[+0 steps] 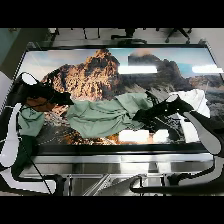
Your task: Fold the shirts.
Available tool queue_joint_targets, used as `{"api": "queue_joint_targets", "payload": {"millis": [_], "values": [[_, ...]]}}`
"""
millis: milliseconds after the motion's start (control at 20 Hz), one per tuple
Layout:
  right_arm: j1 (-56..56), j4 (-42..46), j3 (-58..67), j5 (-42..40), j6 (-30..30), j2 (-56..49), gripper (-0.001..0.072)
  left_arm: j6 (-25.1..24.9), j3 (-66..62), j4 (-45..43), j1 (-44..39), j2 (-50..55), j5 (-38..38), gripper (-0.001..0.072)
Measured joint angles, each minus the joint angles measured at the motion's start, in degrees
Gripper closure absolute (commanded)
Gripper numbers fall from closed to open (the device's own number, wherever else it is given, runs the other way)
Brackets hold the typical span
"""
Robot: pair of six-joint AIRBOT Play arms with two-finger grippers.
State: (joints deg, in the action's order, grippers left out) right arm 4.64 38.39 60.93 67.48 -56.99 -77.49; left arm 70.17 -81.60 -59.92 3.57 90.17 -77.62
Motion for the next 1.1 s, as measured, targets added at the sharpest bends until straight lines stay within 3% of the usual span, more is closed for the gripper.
{"api": "queue_joint_targets", "payload": {"millis": [50,150,200,300,350,700,900,1100], "values": [[1.33,0.04,-0.02,0.39,-0.04,-0.20,0.0257,-0.02,0.00,0.00,0.00,0.00,-0.22,0.0696],[3.61,0.11,-0.04,0.59,-0.44,-0.59,0.0428,-0.17,0.00,0.00,0.00,0.00,-0.59,0.0697],[4.66,0.17,-0.13,0.63,-0.48,-0.85,0.0429,-0.17,0.00,0.00,0.00,0.00,-0.59,0.0696],[6.43,0.42,-0.13,0.46,-0.52,-1.05,0.0645,-0.17,0.00,0.00,0.00,0.00,-0.83,0.0696],[7.10,0.76,-0.15,0.31,-0.68,-1.16,0.0694,-0.15,0.00,0.00,0.00,0.00,-0.83,0.0696],[6.51,-5.57,4.92,2.56,0.33,2.93,0.0696,0.04,-2.84,4.15,0.55,-1.86,-1.81,0.0697],[-2.16,-17.90,24.09,6.03,0.94,10.67,0.0697,1.20,-17.51,19.34,4.15,-7.52,-2.45,0.0697],[-15.69,-27.45,49.44,2.62,-3.15,16.15,0.0697,8.98,-35.52,28.55,10.69,-14.25,4.42,0.0696]]}}
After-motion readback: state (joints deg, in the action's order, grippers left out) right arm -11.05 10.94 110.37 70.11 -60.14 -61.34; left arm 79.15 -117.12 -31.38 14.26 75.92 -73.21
